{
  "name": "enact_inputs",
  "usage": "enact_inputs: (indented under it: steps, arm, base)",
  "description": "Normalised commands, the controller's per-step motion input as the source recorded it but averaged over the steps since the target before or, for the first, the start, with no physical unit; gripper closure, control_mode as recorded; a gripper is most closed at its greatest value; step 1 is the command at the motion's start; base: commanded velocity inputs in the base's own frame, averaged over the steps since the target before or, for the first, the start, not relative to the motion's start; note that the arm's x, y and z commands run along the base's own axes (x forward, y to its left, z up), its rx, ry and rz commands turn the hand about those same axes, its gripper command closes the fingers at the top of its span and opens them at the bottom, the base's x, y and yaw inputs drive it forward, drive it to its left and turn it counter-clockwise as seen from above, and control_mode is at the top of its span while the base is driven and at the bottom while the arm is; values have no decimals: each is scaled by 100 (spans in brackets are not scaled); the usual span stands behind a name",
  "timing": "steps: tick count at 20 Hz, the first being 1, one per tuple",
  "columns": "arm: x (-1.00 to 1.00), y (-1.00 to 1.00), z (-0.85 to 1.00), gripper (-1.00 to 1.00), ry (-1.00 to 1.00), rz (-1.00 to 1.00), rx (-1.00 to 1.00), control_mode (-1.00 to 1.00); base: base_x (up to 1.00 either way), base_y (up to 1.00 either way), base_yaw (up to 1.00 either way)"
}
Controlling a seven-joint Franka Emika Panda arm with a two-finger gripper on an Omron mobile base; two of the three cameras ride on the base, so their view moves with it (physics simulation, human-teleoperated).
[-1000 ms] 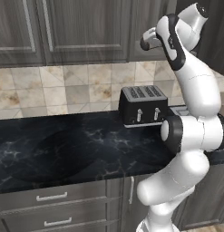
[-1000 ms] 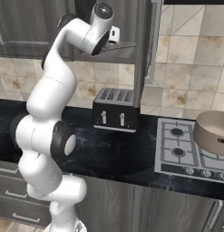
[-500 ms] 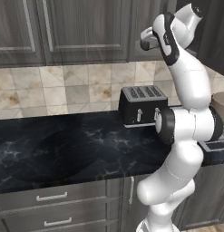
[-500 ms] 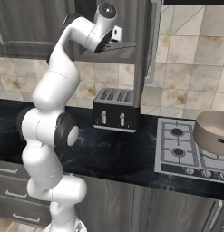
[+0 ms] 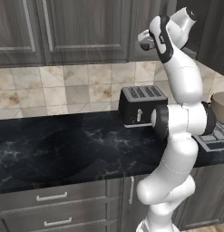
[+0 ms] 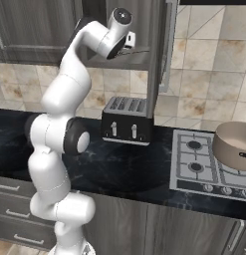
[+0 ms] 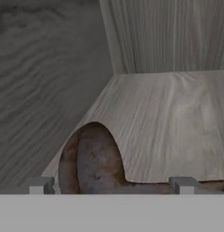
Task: Open the cabinet and move the ladle to the pot. Then close the cabinet.
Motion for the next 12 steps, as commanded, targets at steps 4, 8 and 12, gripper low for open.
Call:
enact_inputs:
  steps: [4, 8, 12]
  arm:
    - [23, 0, 0, -100, 0, 1, 0, -100]
    - [21, 0, 0, -100, 0, 1, 0, -100]
    - [12, 0, -6, 100, 0, 1, 0, -100]
  base:
    - [0, 0, 0]
    - [0, 0, 0]
    - [0, 0, 0]
